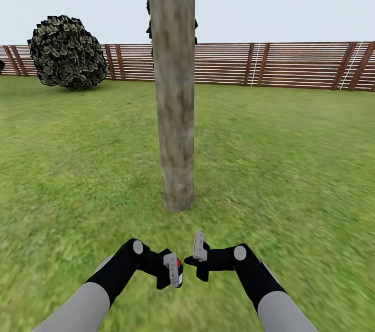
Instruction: In the garden, pick up the pesticide atomizer on the floor and spray pesticide onto both trees until each tree trunk is fully covered.
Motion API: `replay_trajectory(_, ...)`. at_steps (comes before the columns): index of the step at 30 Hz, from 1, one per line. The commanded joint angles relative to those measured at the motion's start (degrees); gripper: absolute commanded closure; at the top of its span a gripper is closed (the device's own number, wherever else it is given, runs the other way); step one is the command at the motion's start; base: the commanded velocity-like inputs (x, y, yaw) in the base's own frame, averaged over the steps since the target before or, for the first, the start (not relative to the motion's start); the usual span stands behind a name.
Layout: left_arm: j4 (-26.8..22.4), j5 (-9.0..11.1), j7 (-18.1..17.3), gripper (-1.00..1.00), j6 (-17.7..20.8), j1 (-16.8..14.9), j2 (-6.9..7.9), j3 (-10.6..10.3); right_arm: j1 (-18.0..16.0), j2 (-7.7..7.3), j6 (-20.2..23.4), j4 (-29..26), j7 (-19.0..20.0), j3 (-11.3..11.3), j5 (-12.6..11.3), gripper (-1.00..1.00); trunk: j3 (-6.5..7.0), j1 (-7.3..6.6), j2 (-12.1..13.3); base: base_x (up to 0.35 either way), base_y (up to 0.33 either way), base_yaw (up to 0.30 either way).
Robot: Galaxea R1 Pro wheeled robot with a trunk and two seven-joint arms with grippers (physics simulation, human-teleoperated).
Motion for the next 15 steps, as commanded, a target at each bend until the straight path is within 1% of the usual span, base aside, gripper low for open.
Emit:
replay_trajectory(1,-0.1,-0.3,-0.2,1.00,-0.2,0.0,-0.04,0.0,0.0,0.08,-0.3,-0.1,0.3,-0.3,0.4,1.00,-0.05,-0.01,0.0,0.000,0.000,0.000)
replay_trajectory(6,-0.1,-0.3,-0.2,1.00,-0.2,0.0,-0.78,0.0,0.0,0.08,-0.3,-0.1,0.2,-0.3,0.4,1.00,-0.05,-0.01,0.0,0.000,0.000,0.000)
replay_trajectory(15,-0.2,-0.3,-0.1,1.00,-0.2,-0.1,-0.97,0.0,0.0,0.08,-0.3,-0.1,0.2,-0.3,0.4,1.00,-0.05,-0.01,0.0,0.000,0.000,0.000)
